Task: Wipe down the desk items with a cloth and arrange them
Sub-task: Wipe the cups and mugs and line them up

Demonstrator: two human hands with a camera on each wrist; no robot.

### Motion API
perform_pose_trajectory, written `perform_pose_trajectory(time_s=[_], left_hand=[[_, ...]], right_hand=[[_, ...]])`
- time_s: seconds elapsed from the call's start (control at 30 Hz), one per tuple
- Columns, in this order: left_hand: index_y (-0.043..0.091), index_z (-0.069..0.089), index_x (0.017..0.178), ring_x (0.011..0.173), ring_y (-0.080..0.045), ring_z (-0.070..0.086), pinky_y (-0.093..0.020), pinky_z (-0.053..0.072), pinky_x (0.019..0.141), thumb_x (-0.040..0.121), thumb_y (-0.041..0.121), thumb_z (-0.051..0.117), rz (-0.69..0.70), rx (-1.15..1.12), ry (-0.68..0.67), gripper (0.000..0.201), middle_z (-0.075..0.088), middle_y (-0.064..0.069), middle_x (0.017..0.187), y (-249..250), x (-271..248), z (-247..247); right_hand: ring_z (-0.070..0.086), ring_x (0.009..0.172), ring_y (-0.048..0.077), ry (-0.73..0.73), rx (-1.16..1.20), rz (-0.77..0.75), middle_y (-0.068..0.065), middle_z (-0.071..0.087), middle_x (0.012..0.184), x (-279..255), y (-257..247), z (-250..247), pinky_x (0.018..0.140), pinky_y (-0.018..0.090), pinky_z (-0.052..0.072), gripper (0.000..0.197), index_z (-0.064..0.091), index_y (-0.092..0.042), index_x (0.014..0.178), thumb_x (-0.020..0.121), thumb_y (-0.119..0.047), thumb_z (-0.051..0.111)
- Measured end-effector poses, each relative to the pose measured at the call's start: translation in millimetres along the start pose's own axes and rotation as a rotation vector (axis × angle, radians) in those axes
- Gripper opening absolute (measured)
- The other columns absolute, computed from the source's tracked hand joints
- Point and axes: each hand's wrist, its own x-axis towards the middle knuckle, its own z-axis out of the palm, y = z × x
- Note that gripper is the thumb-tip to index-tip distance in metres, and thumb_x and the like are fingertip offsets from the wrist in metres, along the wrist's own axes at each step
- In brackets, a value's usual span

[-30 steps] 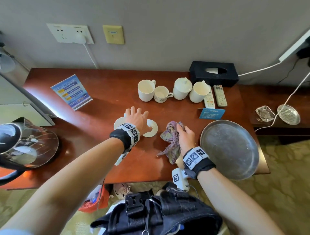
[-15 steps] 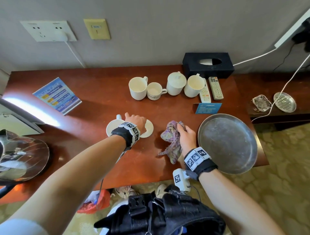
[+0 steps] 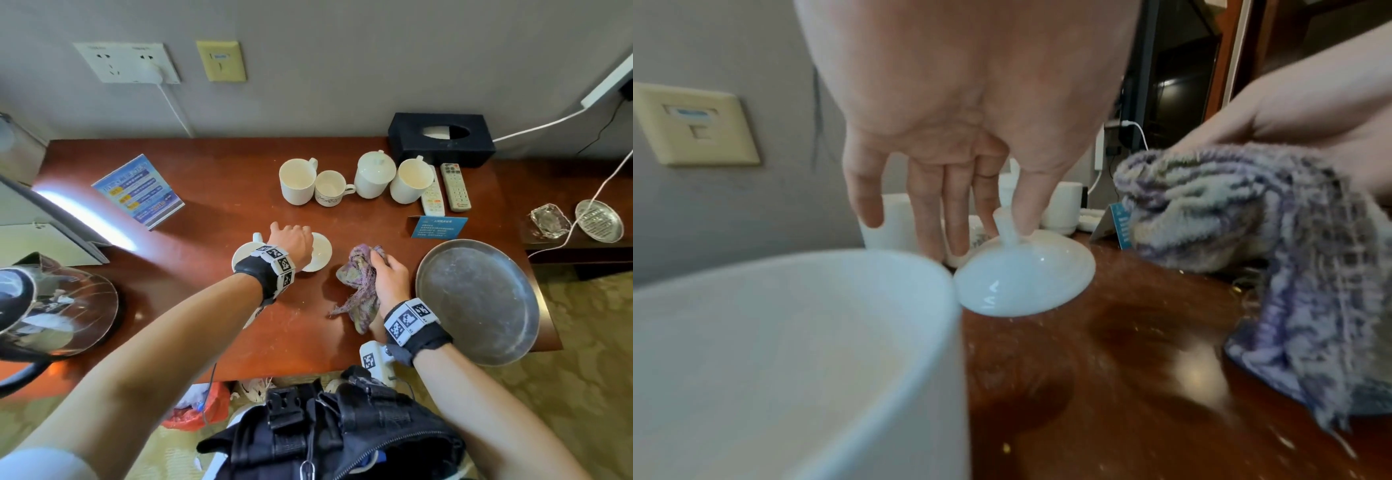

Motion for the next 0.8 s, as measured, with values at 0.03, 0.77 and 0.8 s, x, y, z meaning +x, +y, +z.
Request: perform_pose_trajectory(time_s=[0.03, 0.77, 0.8], left_hand=[[0.009, 0.048, 0.130, 0.120, -0.029, 0.056, -0.044, 0.033, 0.105, 0.104, 0.030, 0.043, 0.005, -0.035, 0.032, 0.034, 0.060, -0.008, 0.130, -3, -3, -6], [0.018, 0.062, 0.117, 0.107, -0.027, 0.061, -0.034, 0.048, 0.082, 0.090, 0.035, 0.066, -0.274, -0.333, 0.108, 0.033, 0.061, -0.002, 0.126, -85, -98, -7], [0.018, 0.061, 0.119, 0.108, -0.027, 0.061, -0.033, 0.047, 0.081, 0.091, 0.035, 0.065, -0.279, -0.353, 0.117, 0.033, 0.060, -0.003, 0.127, -86, -97, -4]], right_hand=[[0.067, 0.097, 0.038, -0.008, 0.000, -0.006, 0.017, 0.073, 0.097, 0, -2, 2, 0.092, 0.052, 0.054, 0.020, 0.070, -0.016, 0.089, 0.096, -0.032, 0.060], [0.063, 0.081, 0.022, -0.219, -0.050, -0.115, 0.005, 0.070, 0.081, -29, -9, 63, 0.083, 0.040, 0.053, 0.025, 0.067, -0.014, 0.079, 0.095, -0.032, 0.060], [0.062, 0.080, 0.021, -0.219, -0.054, -0.116, 0.005, 0.070, 0.081, -29, -8, 63, 0.082, 0.039, 0.052, 0.025, 0.067, -0.014, 0.079, 0.096, -0.031, 0.060]])
